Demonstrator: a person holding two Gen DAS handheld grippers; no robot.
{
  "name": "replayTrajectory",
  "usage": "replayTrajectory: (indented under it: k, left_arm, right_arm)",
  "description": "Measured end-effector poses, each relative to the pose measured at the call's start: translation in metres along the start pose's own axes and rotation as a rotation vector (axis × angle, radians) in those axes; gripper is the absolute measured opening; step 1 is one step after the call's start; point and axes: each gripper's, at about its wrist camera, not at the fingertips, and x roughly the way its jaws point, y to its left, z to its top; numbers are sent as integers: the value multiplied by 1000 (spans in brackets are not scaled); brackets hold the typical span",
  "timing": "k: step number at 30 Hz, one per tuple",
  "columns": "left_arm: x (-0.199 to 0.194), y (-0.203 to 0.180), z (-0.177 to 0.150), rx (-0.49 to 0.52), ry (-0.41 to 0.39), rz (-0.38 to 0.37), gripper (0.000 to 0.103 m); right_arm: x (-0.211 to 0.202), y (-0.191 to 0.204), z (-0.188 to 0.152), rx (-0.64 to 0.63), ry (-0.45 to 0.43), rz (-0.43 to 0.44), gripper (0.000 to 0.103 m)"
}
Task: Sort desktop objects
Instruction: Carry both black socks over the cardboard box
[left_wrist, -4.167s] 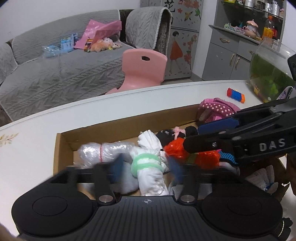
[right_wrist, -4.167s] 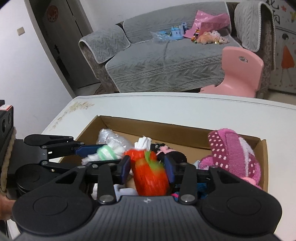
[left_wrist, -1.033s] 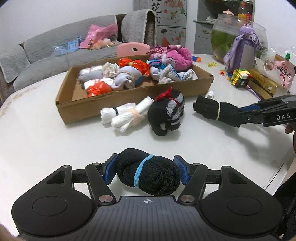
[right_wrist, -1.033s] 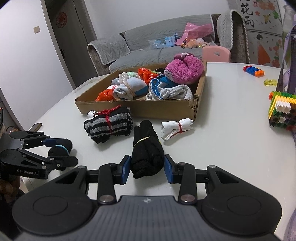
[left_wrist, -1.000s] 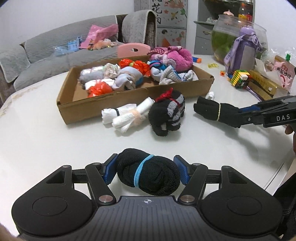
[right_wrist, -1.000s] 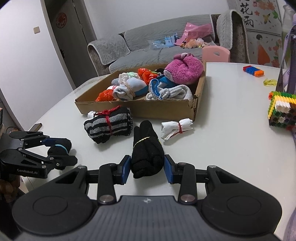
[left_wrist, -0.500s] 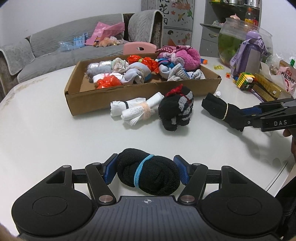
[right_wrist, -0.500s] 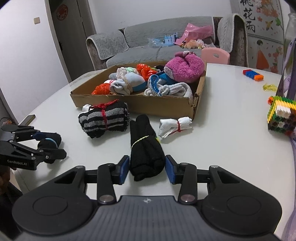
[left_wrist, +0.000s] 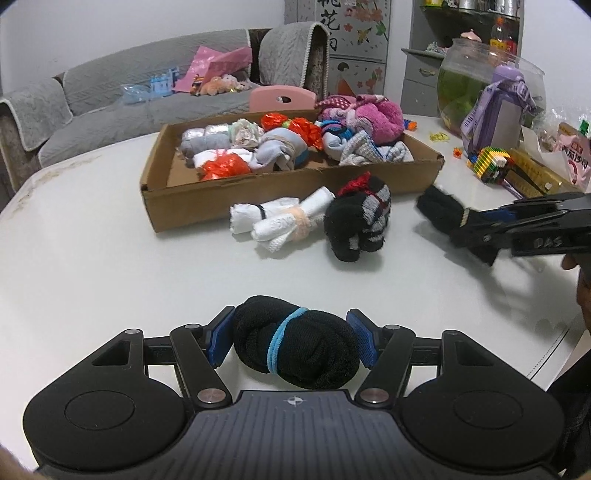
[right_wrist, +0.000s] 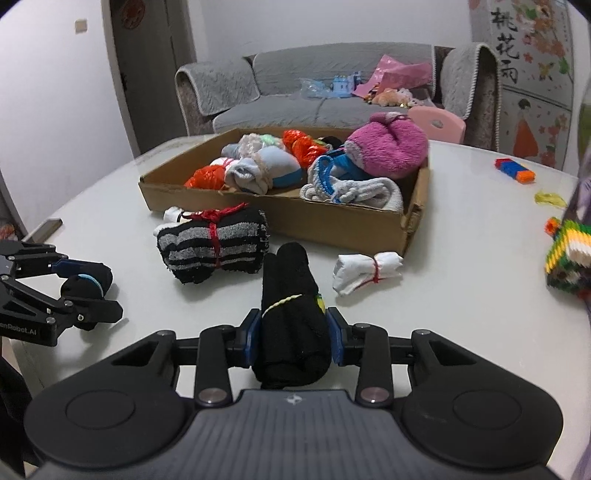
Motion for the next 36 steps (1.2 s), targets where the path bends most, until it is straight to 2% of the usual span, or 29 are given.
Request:
replayTrajectory:
  k: [6,11,18,27,31,36]
  left_arm:
    - [-20,16,16,-13,-32,32,70]
    - [-34,34,46,3,-70,77,70]
    - [-44,58,100,-2,-130,102,70]
    - [-11,73,164,-33,-122,59,70]
    - [13,74,187,0,-103,71,70]
    - [42,76,205,20,-84,69,70]
  right_arm:
    - [-28,-25,12,121,-67,50,33]
    - [-49,-50,35,206,-129,61,33]
    - [-54,-60,82,183,-178,47,33]
    - [-26,-60,138,186,-178,112,34]
    - [-4,-56,162,174,-158,119,34]
    - [19,-56,172,165,-120,128,34]
